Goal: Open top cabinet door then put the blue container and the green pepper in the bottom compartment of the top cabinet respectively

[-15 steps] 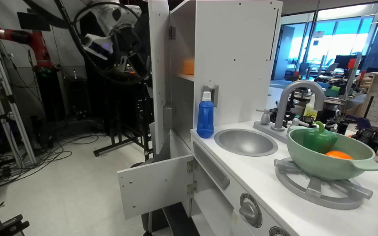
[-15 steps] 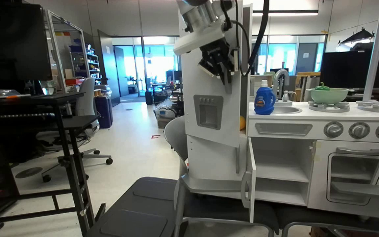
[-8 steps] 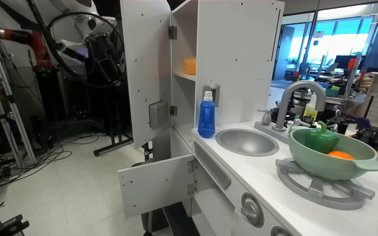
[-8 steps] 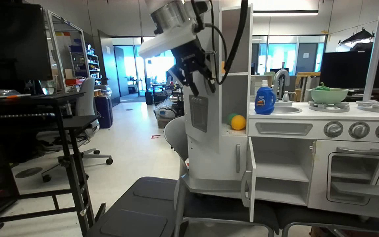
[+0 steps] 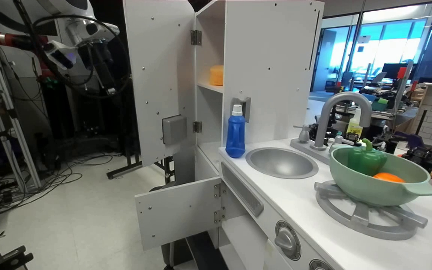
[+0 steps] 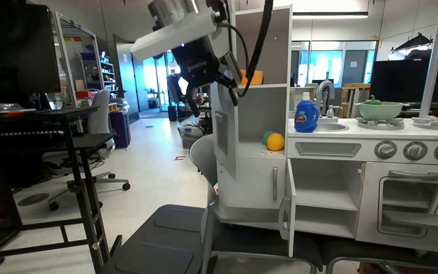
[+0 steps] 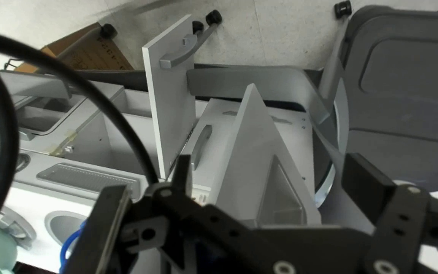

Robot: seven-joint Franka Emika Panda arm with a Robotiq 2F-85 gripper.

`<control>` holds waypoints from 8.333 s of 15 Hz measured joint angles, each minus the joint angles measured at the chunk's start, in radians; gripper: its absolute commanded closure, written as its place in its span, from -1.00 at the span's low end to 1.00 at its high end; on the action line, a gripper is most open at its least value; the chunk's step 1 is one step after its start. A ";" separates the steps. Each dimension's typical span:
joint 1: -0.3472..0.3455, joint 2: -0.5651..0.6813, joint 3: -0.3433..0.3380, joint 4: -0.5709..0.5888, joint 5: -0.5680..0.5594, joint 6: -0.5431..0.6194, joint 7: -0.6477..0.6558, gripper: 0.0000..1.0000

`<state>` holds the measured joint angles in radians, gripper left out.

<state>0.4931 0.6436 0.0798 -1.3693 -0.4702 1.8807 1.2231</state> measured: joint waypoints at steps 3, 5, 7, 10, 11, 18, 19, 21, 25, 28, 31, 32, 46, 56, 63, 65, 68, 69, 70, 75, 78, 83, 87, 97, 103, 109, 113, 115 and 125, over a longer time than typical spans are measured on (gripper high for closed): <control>-0.019 -0.081 0.032 -0.073 0.036 -0.003 -0.154 -1.00; -0.034 -0.162 0.041 -0.154 0.064 -0.011 -0.270 -1.00; -0.060 -0.261 0.044 -0.254 0.082 -0.033 -0.391 -1.00; -0.118 -0.405 0.043 -0.400 0.086 -0.059 -0.513 -1.00; -0.143 -0.452 0.041 -0.449 0.086 -0.058 -0.540 -1.00; -0.345 -0.625 -0.022 -0.706 0.025 0.141 -0.638 -1.00; -0.375 -0.625 -0.037 -0.732 0.021 0.200 -0.644 -1.00; -0.425 -0.613 -0.067 -0.776 0.013 0.328 -0.650 -1.00; -0.497 -0.541 -0.126 -0.820 -0.031 0.567 -0.694 -1.00; -0.539 -0.474 -0.167 -0.810 -0.017 0.703 -0.841 -1.00; -0.589 -0.427 -0.175 -0.773 0.056 0.773 -1.067 -1.00; -0.612 -0.411 -0.165 -0.756 0.086 0.790 -1.140 -1.00; -0.727 -0.323 0.002 -0.614 0.647 0.728 -1.808 -1.00; -0.706 -0.153 0.025 -0.426 0.653 0.679 -1.810 -1.00; -0.700 -0.061 0.035 -0.290 0.652 0.646 -1.802 -1.00; -0.700 -0.047 0.037 -0.266 0.652 0.640 -1.802 -1.00; -0.699 -0.027 0.041 -0.233 0.652 0.621 -1.802 -0.47; -0.698 -0.023 0.043 -0.225 0.652 0.617 -1.802 -0.46; -0.698 -0.019 0.044 -0.217 0.652 0.613 -1.802 -0.38; -0.691 0.001 0.050 -0.185 0.650 0.610 -1.802 0.40; -0.683 0.016 0.050 -0.163 0.645 0.606 -1.801 0.56; -0.674 0.014 0.047 -0.153 0.599 0.570 -1.782 0.57; -0.661 -0.053 0.044 -0.247 0.552 0.566 -1.757 0.57; -0.518 -0.396 0.047 -0.613 0.468 0.537 -1.593 0.57; -0.286 -0.337 0.023 -0.574 0.196 0.609 -1.113 0.57; -0.107 -0.070 -0.149 -0.392 -0.109 0.702 -0.697 0.57; -0.049 0.123 -0.284 -0.230 -0.183 0.779 -0.527 0.57; -0.038 0.213 -0.334 -0.134 -0.188 0.799 -0.470 0.57; -0.037 0.562 -0.474 0.377 -0.188 0.741 -0.391 0.57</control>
<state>0.4562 1.2054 -0.3942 -0.9925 -0.6584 2.6216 0.8321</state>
